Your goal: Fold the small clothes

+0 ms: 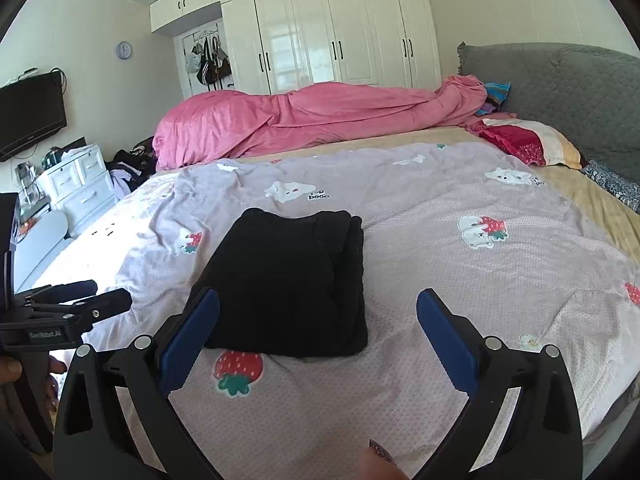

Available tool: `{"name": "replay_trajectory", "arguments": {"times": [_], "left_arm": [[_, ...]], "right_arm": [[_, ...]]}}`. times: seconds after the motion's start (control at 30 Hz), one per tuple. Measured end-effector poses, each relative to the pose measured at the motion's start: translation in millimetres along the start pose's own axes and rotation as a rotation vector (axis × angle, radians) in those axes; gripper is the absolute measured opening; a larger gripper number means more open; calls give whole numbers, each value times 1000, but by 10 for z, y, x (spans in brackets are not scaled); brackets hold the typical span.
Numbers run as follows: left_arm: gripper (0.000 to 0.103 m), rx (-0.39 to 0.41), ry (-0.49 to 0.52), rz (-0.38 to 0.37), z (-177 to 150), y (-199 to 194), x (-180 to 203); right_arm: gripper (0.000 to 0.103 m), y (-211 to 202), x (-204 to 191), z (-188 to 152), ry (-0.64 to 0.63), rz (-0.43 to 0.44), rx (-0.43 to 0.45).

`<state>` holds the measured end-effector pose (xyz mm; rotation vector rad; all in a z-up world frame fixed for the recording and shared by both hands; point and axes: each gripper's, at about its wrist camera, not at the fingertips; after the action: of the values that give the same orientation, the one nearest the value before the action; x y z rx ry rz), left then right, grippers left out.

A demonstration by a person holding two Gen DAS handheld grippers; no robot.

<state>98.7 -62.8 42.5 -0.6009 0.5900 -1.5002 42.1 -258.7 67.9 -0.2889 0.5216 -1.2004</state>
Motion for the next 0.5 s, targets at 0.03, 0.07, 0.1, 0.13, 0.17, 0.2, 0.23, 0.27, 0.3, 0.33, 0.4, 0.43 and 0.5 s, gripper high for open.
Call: {"name": "replay_trajectory", "arguments": {"times": [0.03, 0.07, 0.1, 0.13, 0.17, 0.2, 0.23, 0.27, 0.3, 0.33, 0.4, 0.43, 0.5], "left_arm": [[94, 0, 1, 3, -21, -9, -5], [94, 2, 0, 6, -46, -20, -12], [94, 3, -2, 8, -71, -26, -23], [94, 2, -4, 9, -96, -26, -23], [94, 1, -6, 10, -127, -31, -33], [94, 1, -8, 12, -162, -35, -44], [94, 1, -10, 15, -192, -39, -54], [94, 1, -11, 17, -225, -40, -67], [94, -1, -15, 20, -265, -35, -87], [94, -2, -19, 22, -294, -30, -100], [94, -6, -30, 28, -365, -12, -140], [94, -12, -33, 32, -394, 5, -161], [94, -23, -41, 43, -452, 37, -201]], "right_arm": [[98, -23, -30, -25, 1, 5, 2], [98, -42, -53, -50, 4, 8, 6], [98, -62, -65, -72, 7, 9, 8], [98, -80, -89, -111, 12, 11, 9], [98, -97, -108, -151, 16, 10, 7], [98, -101, -127, -185, 16, 7, 5], [98, -103, -154, -237, 13, 1, 1], [98, -99, -171, -277, 10, -2, -4], [98, -97, -191, -316, 1, -5, -6], [98, -94, -216, -366, -14, -15, -7], [98, -78, -242, -441, -23, -27, -17], [98, -66, -247, -485, -16, -29, -24], [98, -58, -258, -556, -8, -42, -24]]}}
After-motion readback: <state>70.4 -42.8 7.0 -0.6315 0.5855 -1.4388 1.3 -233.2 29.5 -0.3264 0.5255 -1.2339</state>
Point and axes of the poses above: each gripper's, at about its wrist camera, not at the fingertips, and y roughly the way its jaws point, x to its right, z to its top, and after that the axes turned 9 degrees about z, right-handed
